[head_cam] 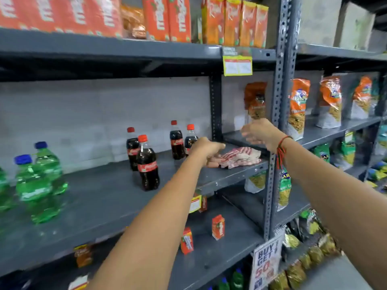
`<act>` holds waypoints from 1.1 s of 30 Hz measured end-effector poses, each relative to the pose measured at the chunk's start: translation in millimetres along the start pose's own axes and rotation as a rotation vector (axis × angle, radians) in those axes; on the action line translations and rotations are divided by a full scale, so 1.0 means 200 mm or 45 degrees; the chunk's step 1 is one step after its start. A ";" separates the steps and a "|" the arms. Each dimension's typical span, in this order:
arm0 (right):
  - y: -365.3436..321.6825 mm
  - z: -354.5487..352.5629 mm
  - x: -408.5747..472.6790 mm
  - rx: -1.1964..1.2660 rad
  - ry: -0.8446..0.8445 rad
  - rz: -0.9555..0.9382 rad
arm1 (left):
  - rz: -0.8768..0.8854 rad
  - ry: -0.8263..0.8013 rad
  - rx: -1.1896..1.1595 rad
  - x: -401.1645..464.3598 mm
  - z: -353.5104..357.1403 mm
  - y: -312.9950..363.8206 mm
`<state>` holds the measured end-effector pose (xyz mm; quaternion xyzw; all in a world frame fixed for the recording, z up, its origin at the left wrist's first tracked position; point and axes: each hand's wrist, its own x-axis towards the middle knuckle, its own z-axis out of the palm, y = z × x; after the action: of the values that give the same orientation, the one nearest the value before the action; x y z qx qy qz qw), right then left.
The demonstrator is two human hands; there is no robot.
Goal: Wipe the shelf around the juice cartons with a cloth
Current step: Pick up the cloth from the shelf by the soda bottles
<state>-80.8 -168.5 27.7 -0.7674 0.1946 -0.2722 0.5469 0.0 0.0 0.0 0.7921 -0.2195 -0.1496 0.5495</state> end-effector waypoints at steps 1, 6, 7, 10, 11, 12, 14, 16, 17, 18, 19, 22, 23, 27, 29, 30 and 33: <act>0.05 -0.03 0.04 -0.180 -0.034 0.031 | -0.024 -0.005 0.183 0.04 0.05 -0.02; 0.34 -0.05 0.29 -0.931 -0.285 0.070 | -0.028 0.145 0.871 0.18 0.24 -0.09; 0.39 -0.04 0.34 -0.963 -0.286 0.048 | -0.008 0.177 0.945 0.21 0.26 -0.09; 0.46 -0.01 0.41 -0.980 -0.339 0.057 | 0.005 0.226 1.001 0.30 0.30 -0.10; 0.49 0.00 0.44 -0.959 -0.341 0.066 | -0.004 0.235 0.996 0.32 0.31 -0.11; 0.51 0.01 0.46 -0.944 -0.314 0.070 | -0.023 0.244 0.987 0.33 0.32 -0.10; 0.55 0.02 0.50 -0.888 -0.217 0.069 | -0.034 0.252 0.970 0.35 0.33 -0.10; 0.58 0.03 0.51 -0.783 -0.102 0.077 | -0.041 0.258 0.940 0.37 0.35 -0.11; 0.59 0.03 0.52 -0.759 -0.062 0.074 | -0.051 0.266 0.930 0.38 0.36 -0.11; 0.59 0.02 0.51 -0.740 -0.027 0.084 | -0.068 0.278 0.914 0.38 0.37 -0.11; 0.60 0.02 0.52 -0.716 0.007 0.093 | -0.087 0.294 0.896 0.38 0.37 -0.11; 0.60 0.01 0.50 -0.589 0.115 0.094 | -0.089 0.385 0.872 0.39 0.39 -0.11; 0.60 0.00 0.50 -0.532 0.148 0.093 | -0.082 0.407 0.868 0.40 0.39 -0.11; 0.59 -0.02 0.44 -0.312 0.240 0.087 | 0.015 0.476 0.843 0.36 0.38 -0.11; 0.57 -0.03 0.37 -0.219 0.281 0.080 | 0.107 0.541 0.837 0.29 0.37 -0.11; 0.56 -0.03 0.32 -0.177 0.301 0.080 | 0.146 0.570 0.828 0.24 0.36 -0.11; 0.53 -0.02 0.16 -0.101 0.348 0.081 | 0.238 0.611 0.777 0.05 0.32 -0.14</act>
<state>-59.0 -224.4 -65.8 -0.7377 0.3020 -0.3486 0.4930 -16.7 -48.4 -48.3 0.9080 -0.1906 0.1623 0.3359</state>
